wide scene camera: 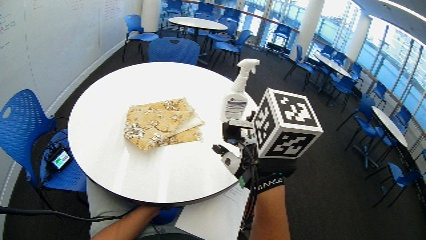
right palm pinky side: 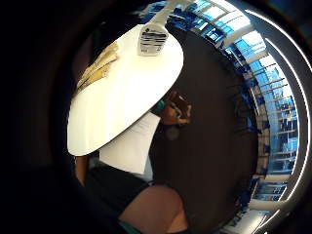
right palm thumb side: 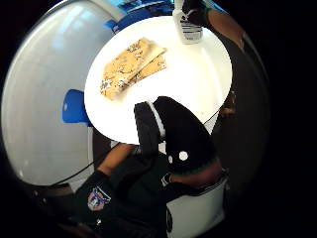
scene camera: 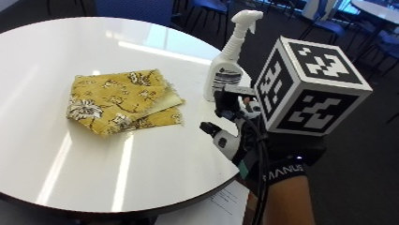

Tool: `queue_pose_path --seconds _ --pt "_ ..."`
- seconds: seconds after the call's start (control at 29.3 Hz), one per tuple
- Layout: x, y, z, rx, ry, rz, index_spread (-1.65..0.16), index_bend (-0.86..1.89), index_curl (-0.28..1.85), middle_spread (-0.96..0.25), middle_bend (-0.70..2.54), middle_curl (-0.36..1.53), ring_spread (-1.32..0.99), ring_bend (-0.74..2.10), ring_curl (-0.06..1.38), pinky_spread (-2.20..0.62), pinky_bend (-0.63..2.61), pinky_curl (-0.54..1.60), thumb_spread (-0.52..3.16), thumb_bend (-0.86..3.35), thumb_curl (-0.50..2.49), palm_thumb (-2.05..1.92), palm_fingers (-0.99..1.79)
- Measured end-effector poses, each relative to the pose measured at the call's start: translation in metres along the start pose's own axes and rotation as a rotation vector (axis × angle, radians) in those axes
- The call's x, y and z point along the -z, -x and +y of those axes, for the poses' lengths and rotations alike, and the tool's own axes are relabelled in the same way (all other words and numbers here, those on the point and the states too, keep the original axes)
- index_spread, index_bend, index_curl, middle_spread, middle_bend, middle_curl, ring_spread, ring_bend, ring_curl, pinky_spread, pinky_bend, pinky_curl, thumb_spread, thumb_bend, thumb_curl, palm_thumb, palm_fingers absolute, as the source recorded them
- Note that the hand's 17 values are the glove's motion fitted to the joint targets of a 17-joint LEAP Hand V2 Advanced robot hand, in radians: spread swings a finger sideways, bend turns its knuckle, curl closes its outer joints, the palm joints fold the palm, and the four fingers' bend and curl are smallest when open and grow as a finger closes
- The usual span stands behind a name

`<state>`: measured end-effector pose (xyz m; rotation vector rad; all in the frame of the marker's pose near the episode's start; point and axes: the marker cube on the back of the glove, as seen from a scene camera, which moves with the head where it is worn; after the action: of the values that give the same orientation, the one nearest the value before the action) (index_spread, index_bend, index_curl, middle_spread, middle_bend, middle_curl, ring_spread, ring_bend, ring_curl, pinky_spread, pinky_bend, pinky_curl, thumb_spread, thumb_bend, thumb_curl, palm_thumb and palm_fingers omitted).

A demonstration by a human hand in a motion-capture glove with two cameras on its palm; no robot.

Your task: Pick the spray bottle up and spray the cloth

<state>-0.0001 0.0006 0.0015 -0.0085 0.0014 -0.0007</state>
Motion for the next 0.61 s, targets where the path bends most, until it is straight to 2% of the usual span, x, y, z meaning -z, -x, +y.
queue_pose_path --seconds 0.27,0.61 --pt "-0.0020 -0.0046 0.0024 -0.009 0.008 0.000 -0.36 0.35 0.20 -0.05 0.30 0.15 0.01 0.25 0.12 0.17 0.17 0.11 0.86 0.20 0.09 0.34 0.45" --pt "-0.0058 -0.0046 0.0003 -0.001 -0.010 -0.010 -0.42 0.30 0.25 -0.05 0.28 0.21 0.01 0.25 0.17 0.20 0.17 0.16 1.12 0.17 0.14 0.35 0.46"
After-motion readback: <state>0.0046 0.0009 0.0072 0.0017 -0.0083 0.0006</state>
